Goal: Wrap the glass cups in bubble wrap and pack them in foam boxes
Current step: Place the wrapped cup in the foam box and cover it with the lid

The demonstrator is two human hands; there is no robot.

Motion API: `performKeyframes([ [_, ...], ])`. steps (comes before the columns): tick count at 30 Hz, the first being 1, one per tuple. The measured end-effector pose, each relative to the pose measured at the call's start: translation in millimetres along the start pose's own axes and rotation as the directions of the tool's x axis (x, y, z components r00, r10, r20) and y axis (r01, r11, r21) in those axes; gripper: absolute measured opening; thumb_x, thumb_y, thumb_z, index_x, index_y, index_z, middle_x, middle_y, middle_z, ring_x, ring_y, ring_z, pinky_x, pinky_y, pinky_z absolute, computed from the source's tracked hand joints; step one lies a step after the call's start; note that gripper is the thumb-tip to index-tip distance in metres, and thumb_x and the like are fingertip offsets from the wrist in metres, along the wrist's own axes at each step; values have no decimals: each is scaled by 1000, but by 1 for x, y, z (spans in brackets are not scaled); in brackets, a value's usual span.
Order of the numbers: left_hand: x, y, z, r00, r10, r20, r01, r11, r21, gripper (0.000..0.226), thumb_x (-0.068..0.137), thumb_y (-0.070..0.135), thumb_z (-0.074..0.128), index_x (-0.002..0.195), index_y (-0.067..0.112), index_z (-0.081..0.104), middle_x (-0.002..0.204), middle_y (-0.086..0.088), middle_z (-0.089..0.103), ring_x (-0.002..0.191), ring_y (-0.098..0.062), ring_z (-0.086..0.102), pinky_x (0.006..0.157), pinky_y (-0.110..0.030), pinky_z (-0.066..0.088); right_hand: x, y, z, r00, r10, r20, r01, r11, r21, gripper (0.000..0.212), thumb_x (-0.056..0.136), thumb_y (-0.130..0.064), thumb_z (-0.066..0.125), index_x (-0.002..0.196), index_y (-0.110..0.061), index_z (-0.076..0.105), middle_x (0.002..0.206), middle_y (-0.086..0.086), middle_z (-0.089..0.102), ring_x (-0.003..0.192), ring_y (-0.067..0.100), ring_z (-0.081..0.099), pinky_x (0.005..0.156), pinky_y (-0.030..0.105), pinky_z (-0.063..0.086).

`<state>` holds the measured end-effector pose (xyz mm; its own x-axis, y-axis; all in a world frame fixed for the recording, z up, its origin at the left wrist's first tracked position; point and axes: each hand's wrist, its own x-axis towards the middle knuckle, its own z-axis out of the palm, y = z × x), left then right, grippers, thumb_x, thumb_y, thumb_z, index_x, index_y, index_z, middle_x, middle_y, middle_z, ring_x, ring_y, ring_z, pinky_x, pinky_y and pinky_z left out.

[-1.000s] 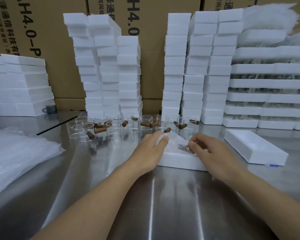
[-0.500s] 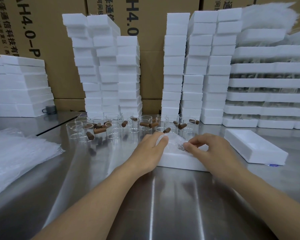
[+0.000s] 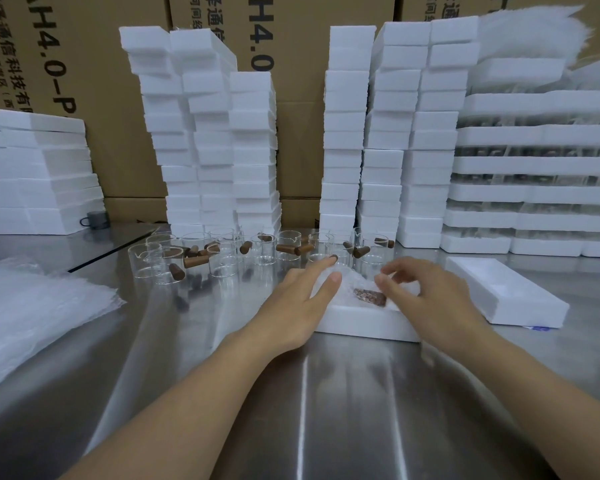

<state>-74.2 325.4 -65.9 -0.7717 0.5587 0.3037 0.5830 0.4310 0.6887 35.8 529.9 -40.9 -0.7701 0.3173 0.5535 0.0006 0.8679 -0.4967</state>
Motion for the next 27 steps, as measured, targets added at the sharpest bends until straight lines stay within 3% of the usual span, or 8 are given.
performKeyframes([
  [3, -1, 0, -1, 1000, -6, 9, 6, 1000, -7, 55, 104, 79, 25, 157, 63, 31, 166, 8, 37, 153, -11, 32, 113, -31, 23, 7, 17, -12, 986, 76, -149, -107, 971, -216, 30, 97, -46, 63, 123, -30, 67, 120, -3, 66, 118, 25, 56, 100, 46, 39],
  [6, -2, 1, -2, 1000, 3, -2, -3, 999, -37, 60, 99, 86, 25, 155, 67, 28, 168, 13, 34, 156, -9, 29, 113, -31, 22, 10, 38, -25, 945, 193, -265, -289, 873, -394, 41, 93, -37, 64, 132, -25, 62, 129, 9, 63, 124, 35, 49, 104, 50, 34],
  [10, -3, 0, -3, 999, 42, 14, -42, 999, -12, 71, 90, 92, 38, 155, 67, 26, 168, 15, 34, 154, -9, 31, 116, -33, 26, 7, 61, -37, 889, 400, -224, -459, 768, -447, 50, 93, -37, 60, 141, -27, 51, 135, 12, 61, 129, 36, 48, 110, 52, 29],
  [13, -4, -2, -3, 998, 51, 24, -51, 999, 8, 70, 92, 90, 40, 156, 66, 25, 167, 13, 36, 154, -10, 32, 119, -34, 28, 1, 74, -34, 872, 458, -173, -480, 730, -486, 43, 95, -31, 53, 138, -28, 49, 122, 5, 64, 125, 31, 49, 112, 46, 25],
  [22, -4, -2, 3, 999, 41, -13, -40, 999, 21, 70, 87, 95, 36, 152, 69, 26, 162, 16, 40, 148, -9, 38, 114, -36, 32, 1, 77, -26, 937, 295, -186, -348, 836, -424, 36, 97, -20, 51, 131, -31, 51, 83, -5, 64, 103, 24, 56, 108, 46, 25],
  [24, -4, -1, 4, 999, 38, -23, -38, 999, 24, 69, 86, 96, 35, 150, 72, 25, 162, 18, 39, 148, -8, 37, 115, -37, 32, 3, 71, -24, 941, 211, -265, -288, 909, -301, 33, 98, -23, 54, 130, -31, 53, 84, -3, 64, 95, 23, 55, 106, 44, 25],
  [27, -5, 1, 3, 999, 21, -49, -21, 1000, -1, 62, 85, 97, 37, 143, 77, 29, 162, 23, 38, 147, -5, 36, 119, -40, 32, 6, 51, -19, 924, 16, -381, -85, 983, -165, 36, 99, -25, 58, 134, -31, 52, 98, -8, 61, 94, 17, 52, 103, 41, 24],
])
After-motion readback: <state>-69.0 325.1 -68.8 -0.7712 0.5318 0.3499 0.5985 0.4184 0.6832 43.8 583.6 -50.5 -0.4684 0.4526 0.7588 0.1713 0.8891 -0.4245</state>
